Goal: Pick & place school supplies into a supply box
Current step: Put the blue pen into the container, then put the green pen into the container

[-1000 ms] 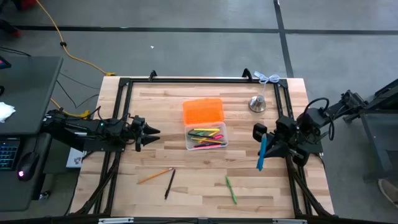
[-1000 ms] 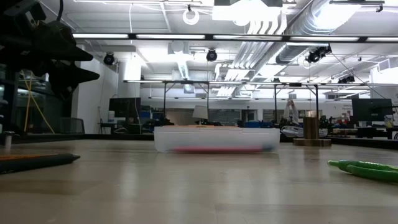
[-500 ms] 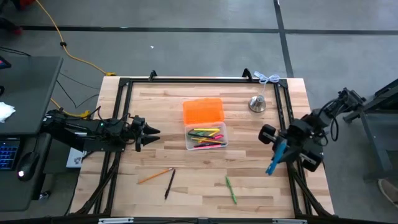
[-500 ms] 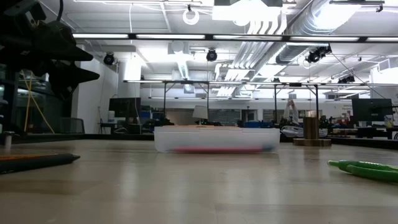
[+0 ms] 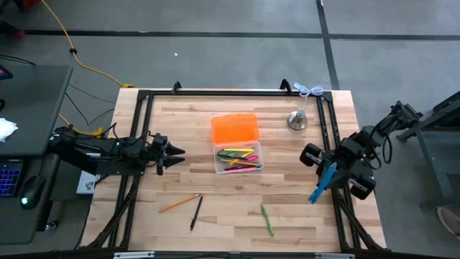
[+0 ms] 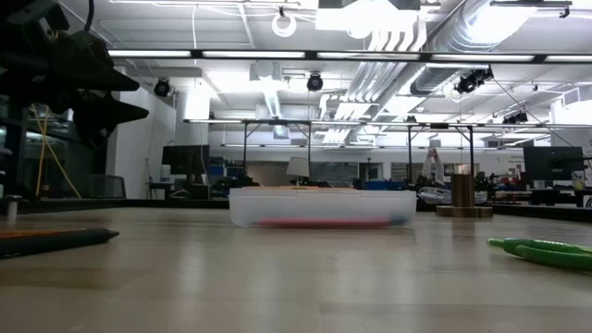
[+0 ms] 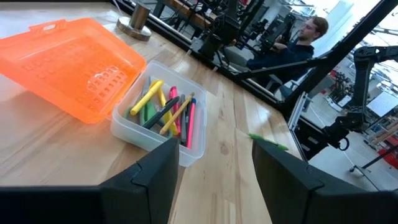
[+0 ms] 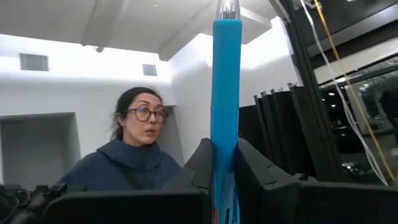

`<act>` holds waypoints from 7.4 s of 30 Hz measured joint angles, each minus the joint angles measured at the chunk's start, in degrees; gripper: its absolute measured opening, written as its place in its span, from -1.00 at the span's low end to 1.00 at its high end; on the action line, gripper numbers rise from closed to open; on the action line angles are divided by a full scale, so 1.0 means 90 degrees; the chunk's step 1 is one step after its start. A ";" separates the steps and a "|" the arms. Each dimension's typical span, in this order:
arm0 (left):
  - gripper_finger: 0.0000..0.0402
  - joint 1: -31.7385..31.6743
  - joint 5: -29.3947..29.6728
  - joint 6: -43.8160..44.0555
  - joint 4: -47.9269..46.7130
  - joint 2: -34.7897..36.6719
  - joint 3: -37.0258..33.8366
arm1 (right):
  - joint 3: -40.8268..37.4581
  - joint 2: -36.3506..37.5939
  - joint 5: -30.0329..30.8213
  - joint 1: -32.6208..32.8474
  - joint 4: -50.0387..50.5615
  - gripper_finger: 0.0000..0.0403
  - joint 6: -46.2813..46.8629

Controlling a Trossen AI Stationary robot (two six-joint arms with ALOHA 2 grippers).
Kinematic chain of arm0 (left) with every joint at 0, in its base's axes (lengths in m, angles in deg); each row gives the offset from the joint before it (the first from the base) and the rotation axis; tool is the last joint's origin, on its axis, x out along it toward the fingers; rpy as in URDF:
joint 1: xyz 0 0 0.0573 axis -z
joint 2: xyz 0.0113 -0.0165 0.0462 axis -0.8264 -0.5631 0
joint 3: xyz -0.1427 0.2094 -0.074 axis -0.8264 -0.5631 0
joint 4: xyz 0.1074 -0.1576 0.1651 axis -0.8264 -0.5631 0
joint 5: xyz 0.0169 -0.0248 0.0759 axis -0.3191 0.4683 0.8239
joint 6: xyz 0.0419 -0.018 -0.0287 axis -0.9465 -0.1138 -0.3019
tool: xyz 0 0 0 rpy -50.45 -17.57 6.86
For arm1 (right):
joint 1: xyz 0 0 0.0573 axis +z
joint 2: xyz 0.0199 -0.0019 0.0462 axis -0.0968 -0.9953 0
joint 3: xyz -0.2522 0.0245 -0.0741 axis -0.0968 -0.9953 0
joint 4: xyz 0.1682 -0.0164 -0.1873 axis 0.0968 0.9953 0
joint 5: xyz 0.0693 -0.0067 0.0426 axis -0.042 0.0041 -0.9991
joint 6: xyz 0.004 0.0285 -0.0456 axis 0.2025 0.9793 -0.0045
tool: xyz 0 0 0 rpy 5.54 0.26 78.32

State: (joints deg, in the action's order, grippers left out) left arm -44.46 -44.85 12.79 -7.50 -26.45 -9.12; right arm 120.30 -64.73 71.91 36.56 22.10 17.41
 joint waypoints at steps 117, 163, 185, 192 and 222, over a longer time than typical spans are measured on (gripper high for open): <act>0.16 0.0000 0.0452 0.0146 0.0012 -0.0010 0.0002 | 0.5414 -0.5545 0.2319 -0.3310 0.9840 -0.89 -0.2817; 0.16 0.0000 0.0471 0.0145 0.0012 -0.0021 0.0002 | 0.3810 -0.6075 0.1109 -0.3543 0.8097 -0.88 -0.2615; 0.16 -0.0002 0.0469 0.0023 0.0012 -0.0022 0.0002 | 0.3813 -0.6710 0.0880 -0.3706 0.8168 -0.88 -0.2591; 0.16 0.0000 0.0469 0.0002 0.0012 -0.0022 0.0002 | 0.3813 -0.6710 0.0840 -0.3769 0.8166 -0.88 -0.2591; 0.16 -0.0002 0.0440 -0.0080 0.0012 -0.0022 0.0002 | 0.3815 -0.7006 0.0615 -0.3735 0.8098 -0.60 -0.2455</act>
State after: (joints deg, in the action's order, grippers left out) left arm -44.48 -40.89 12.07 -7.39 -26.65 -9.10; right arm 154.64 -127.78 77.44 2.94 94.98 -4.68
